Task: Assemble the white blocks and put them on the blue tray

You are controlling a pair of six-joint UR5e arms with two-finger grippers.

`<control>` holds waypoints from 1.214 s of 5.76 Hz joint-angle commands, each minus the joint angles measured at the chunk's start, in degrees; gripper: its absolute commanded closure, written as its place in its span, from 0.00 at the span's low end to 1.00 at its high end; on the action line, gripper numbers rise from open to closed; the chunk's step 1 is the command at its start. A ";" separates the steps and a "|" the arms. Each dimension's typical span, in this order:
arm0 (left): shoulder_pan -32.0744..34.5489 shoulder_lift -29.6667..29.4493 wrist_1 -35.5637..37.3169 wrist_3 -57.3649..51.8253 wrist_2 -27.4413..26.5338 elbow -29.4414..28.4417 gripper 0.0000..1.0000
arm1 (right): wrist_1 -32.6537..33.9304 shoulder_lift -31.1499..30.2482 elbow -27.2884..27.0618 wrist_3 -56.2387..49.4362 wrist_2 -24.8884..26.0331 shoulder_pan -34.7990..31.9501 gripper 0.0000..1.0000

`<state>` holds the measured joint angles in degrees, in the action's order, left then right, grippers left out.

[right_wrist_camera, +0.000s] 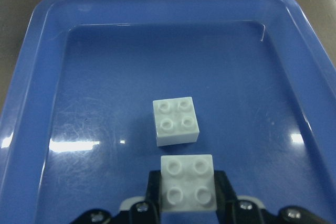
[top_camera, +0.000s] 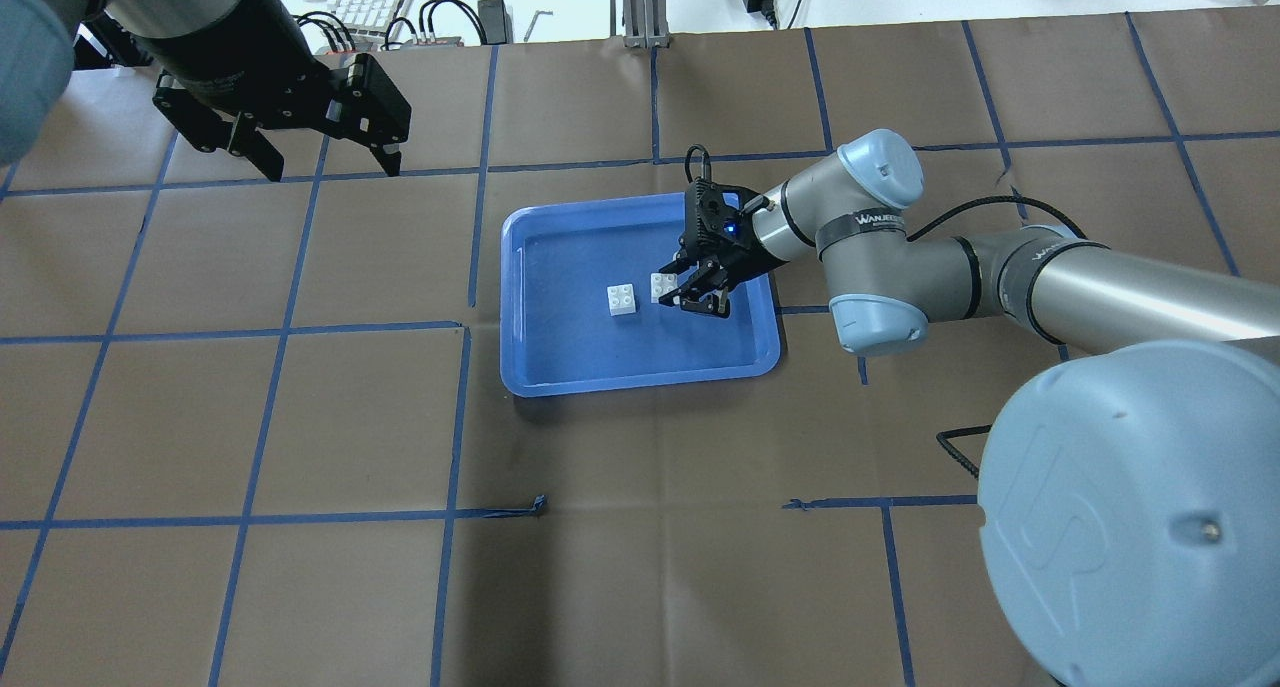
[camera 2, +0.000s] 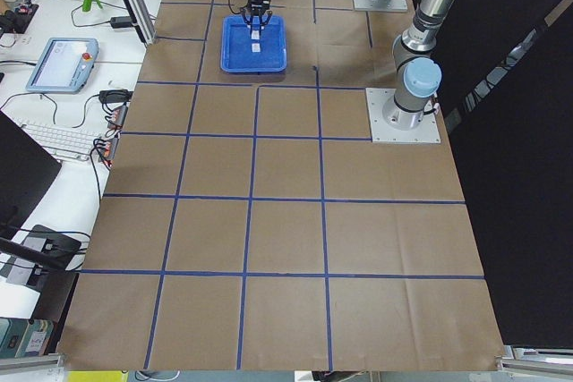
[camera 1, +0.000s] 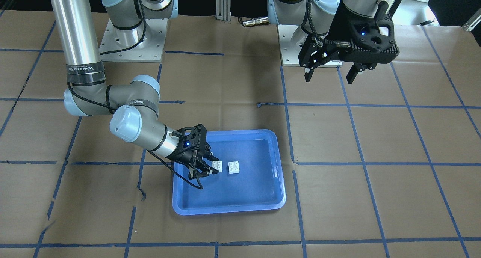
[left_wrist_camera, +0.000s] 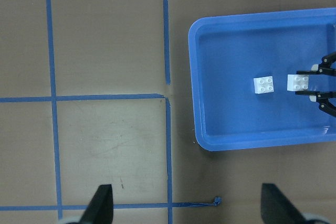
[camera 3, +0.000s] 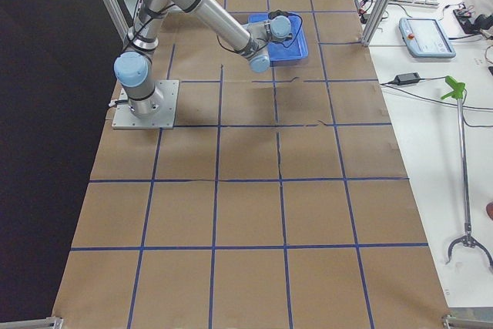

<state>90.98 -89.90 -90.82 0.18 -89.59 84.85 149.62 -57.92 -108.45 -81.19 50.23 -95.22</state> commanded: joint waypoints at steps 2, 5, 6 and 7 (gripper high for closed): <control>-0.01 0.25 -0.06 0.00 0.03 0.14 0.00 | 2.51 2.10 0.17 1.47 -0.05 -0.94 0.72; -0.01 0.25 -0.06 0.00 0.03 0.14 0.00 | 3.48 2.19 0.26 3.92 -0.05 -1.90 0.72; -0.01 0.25 -0.06 0.00 0.03 0.14 0.00 | 5.22 2.54 0.26 5.41 -0.05 -2.16 0.72; -0.01 0.25 -0.06 0.00 0.03 0.14 0.00 | 5.41 3.07 0.26 5.43 -0.05 -2.25 0.72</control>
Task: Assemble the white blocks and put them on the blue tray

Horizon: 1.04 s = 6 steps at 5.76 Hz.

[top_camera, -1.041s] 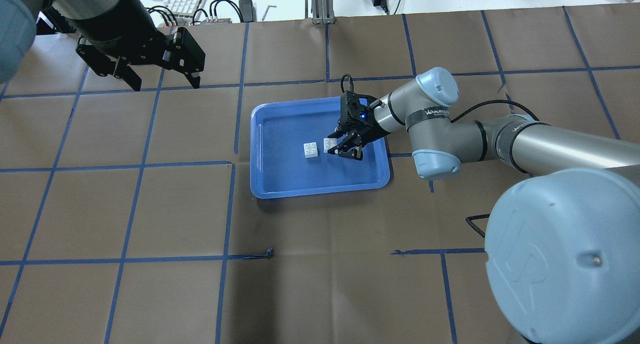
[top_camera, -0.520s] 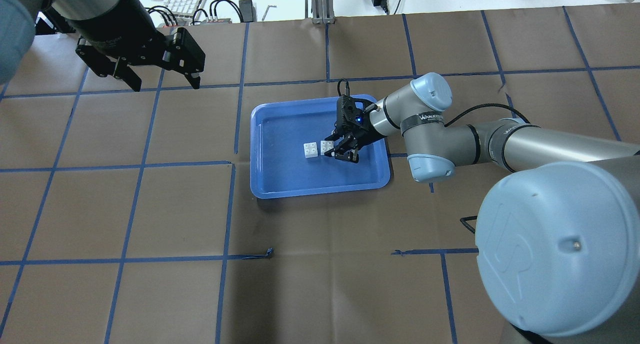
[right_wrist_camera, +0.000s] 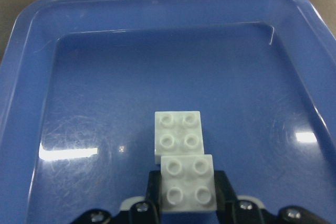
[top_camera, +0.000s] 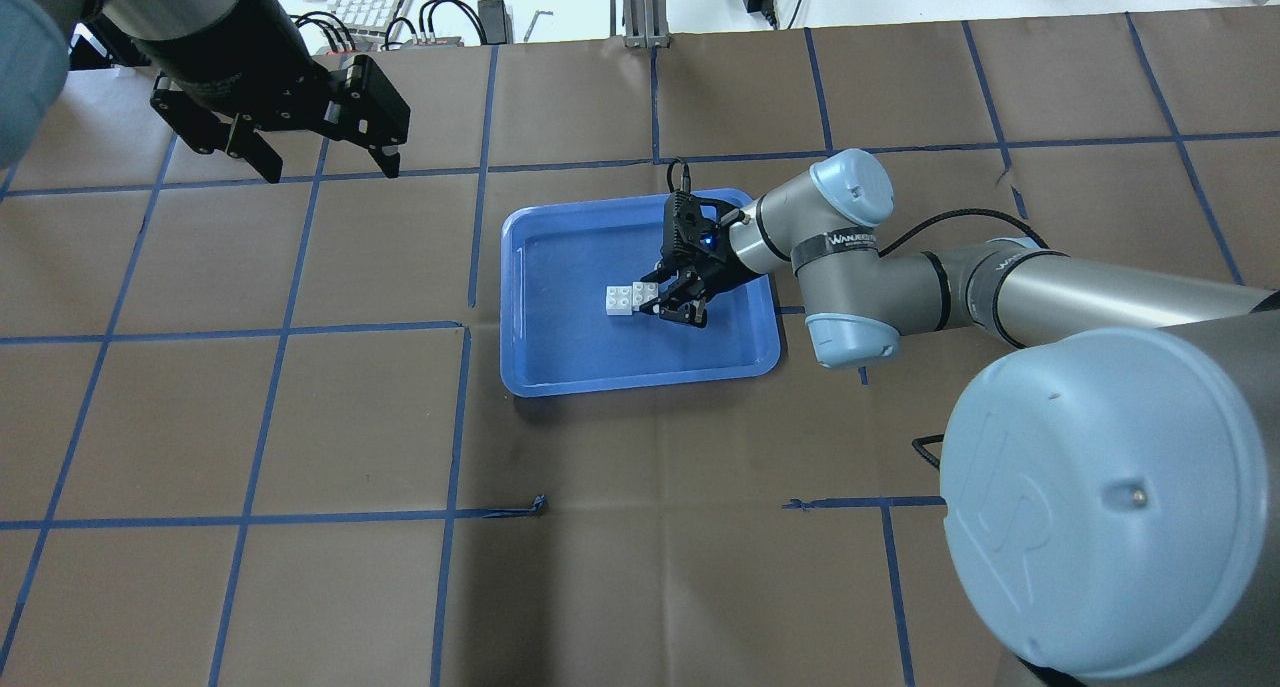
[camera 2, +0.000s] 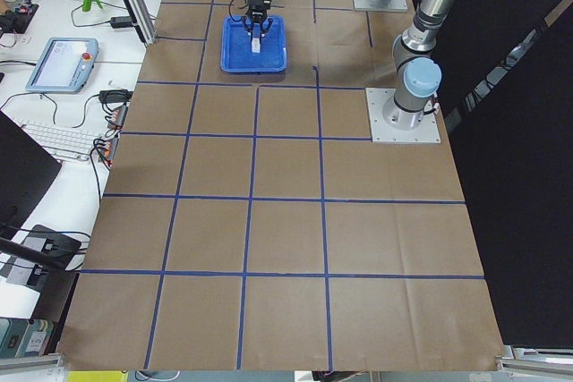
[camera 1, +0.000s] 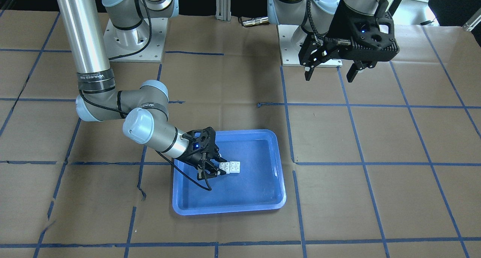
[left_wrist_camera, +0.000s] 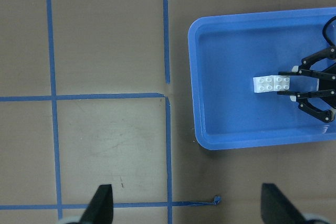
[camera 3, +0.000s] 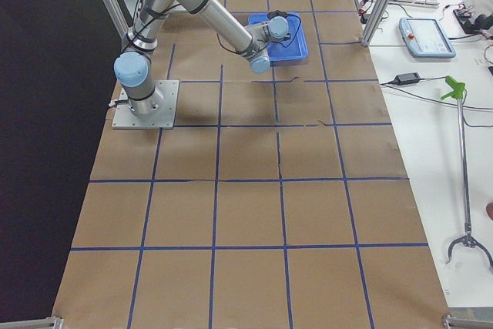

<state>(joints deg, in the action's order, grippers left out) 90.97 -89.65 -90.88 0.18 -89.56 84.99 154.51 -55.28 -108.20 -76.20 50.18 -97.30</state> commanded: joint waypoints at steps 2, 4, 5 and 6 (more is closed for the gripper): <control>0.00 0.00 0.00 0.00 -0.01 0.00 0.00 | 0.44 0.43 0.01 0.44 0.00 -0.17 0.72; 0.00 0.00 0.00 0.00 -0.09 0.00 0.00 | 0.27 0.35 -0.16 0.53 0.00 -0.17 0.71; 0.00 0.09 0.00 0.00 -0.09 0.00 0.00 | 0.09 0.35 -0.25 0.62 0.18 -0.17 0.71; 0.00 0.09 0.00 0.00 -0.09 0.00 0.00 | 0.00 0.35 -0.51 0.79 0.18 -0.17 0.71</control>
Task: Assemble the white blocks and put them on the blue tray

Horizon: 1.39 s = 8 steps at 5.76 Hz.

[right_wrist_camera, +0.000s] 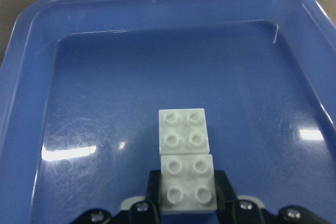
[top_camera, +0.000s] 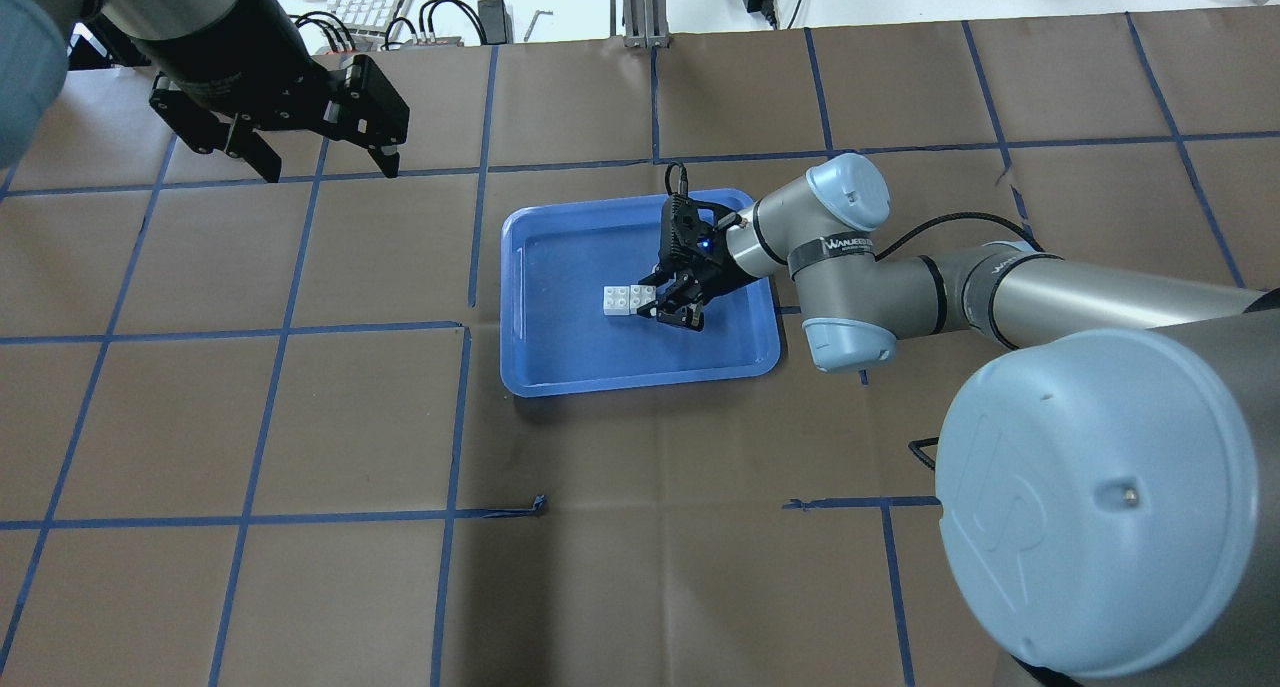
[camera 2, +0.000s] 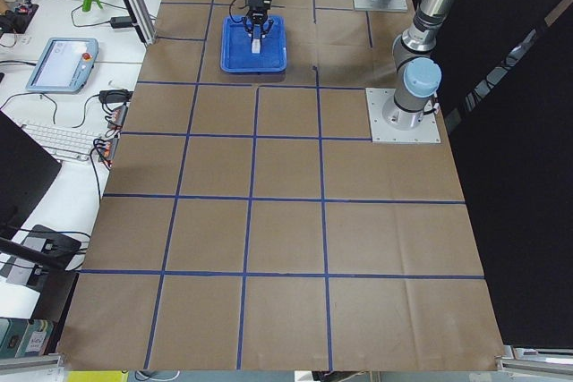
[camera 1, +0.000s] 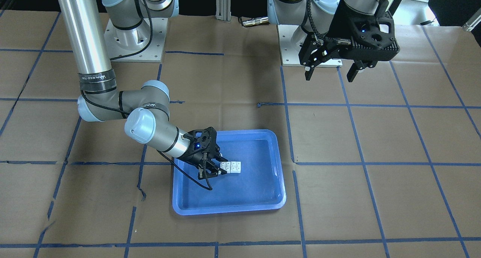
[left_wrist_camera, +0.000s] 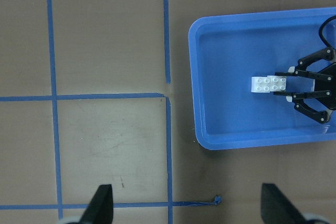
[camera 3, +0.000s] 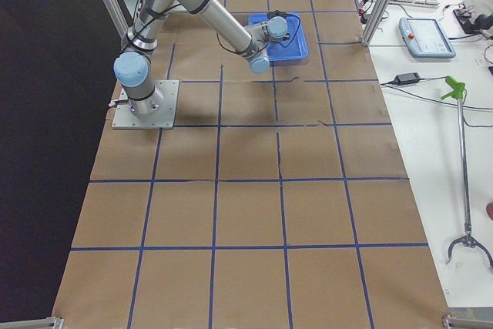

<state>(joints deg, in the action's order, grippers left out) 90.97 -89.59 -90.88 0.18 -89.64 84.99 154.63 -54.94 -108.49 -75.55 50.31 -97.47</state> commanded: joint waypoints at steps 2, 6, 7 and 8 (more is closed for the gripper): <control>0.00 0.02 0.00 0.00 -0.09 0.00 0.00 | 0.06 0.01 -0.14 0.14 -0.04 0.00 0.71; 0.00 0.11 0.00 0.00 0.00 0.00 0.00 | 0.15 0.01 -0.05 0.32 -0.13 -0.52 0.71; 0.00 0.11 0.00 0.00 0.00 0.00 0.00 | 0.23 0.01 -0.05 0.32 -0.13 -0.53 0.71; 0.00 0.11 0.00 0.00 0.08 0.00 0.00 | 0.24 0.01 0.04 0.41 -0.13 -0.53 0.64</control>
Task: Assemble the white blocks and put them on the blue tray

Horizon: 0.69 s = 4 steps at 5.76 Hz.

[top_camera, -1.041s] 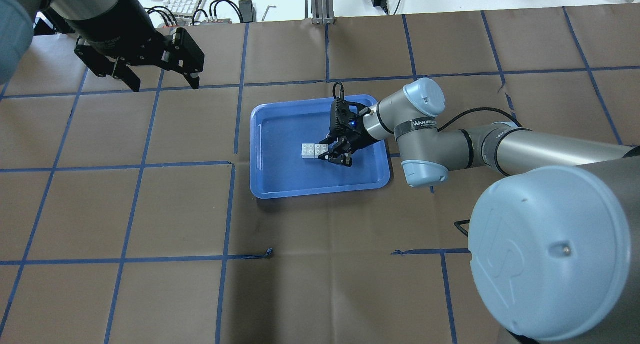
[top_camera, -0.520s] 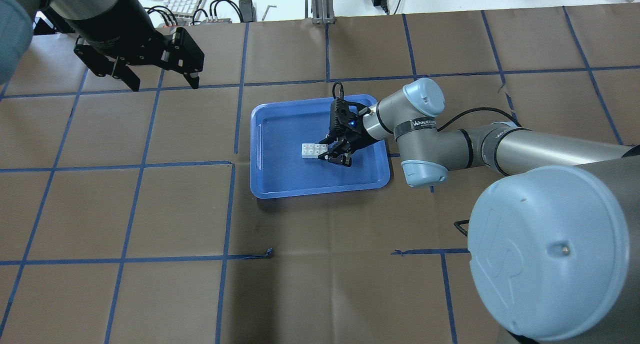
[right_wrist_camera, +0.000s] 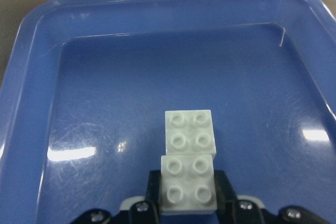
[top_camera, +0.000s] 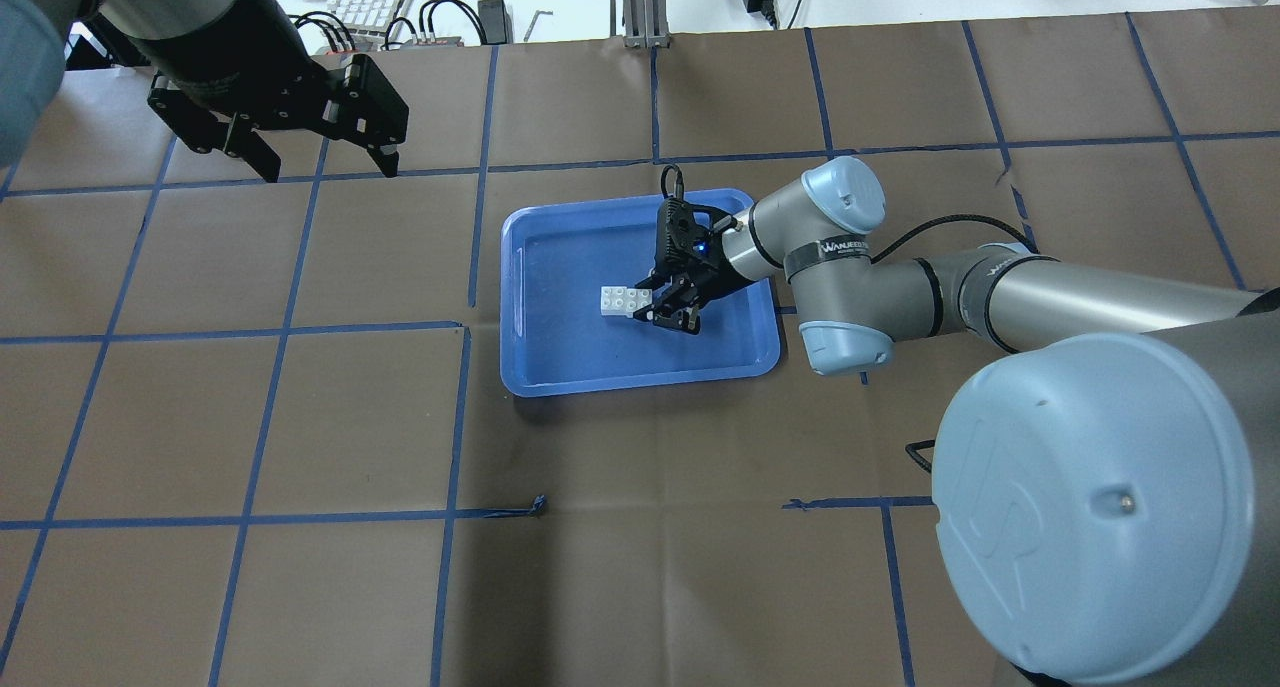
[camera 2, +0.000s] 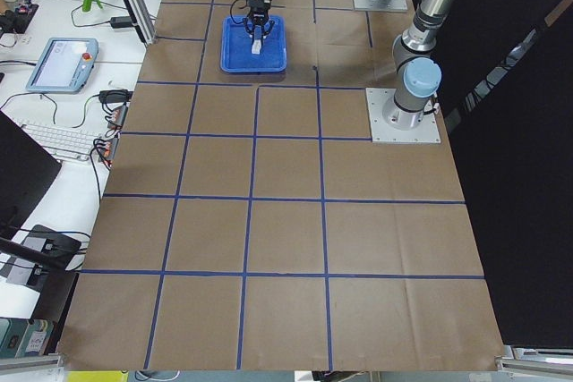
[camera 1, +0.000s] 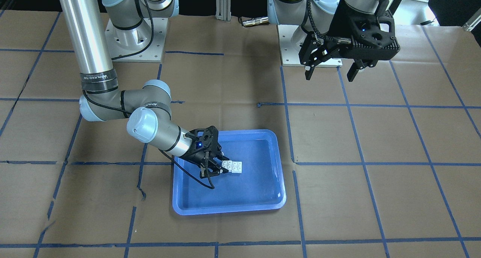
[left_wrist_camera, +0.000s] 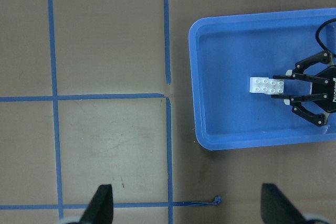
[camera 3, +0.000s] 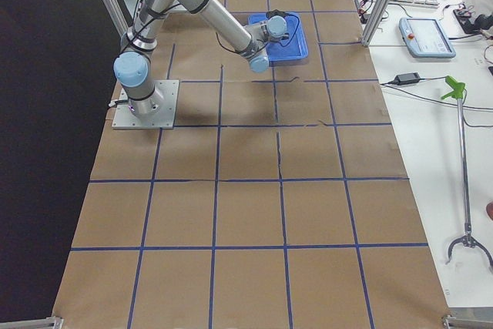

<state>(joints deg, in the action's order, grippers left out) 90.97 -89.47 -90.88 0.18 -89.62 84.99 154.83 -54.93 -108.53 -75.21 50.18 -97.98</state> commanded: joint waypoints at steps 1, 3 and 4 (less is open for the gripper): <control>0.00 0.00 0.00 0.00 0.06 0.00 0.00 | 0.03 0.08 0.07 0.06 0.00 -0.02 0.64; 0.00 0.00 0.00 0.00 0.06 0.00 0.00 | 0.29 0.08 0.33 0.41 0.00 -0.02 0.64; 0.00 0.00 0.00 0.00 -0.02 0.00 0.00 | 0.38 0.08 0.33 0.41 0.00 -0.02 0.64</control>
<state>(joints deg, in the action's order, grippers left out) 90.97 -89.47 -90.88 0.17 -89.58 84.99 155.12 -54.84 -108.22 -74.87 50.19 -98.00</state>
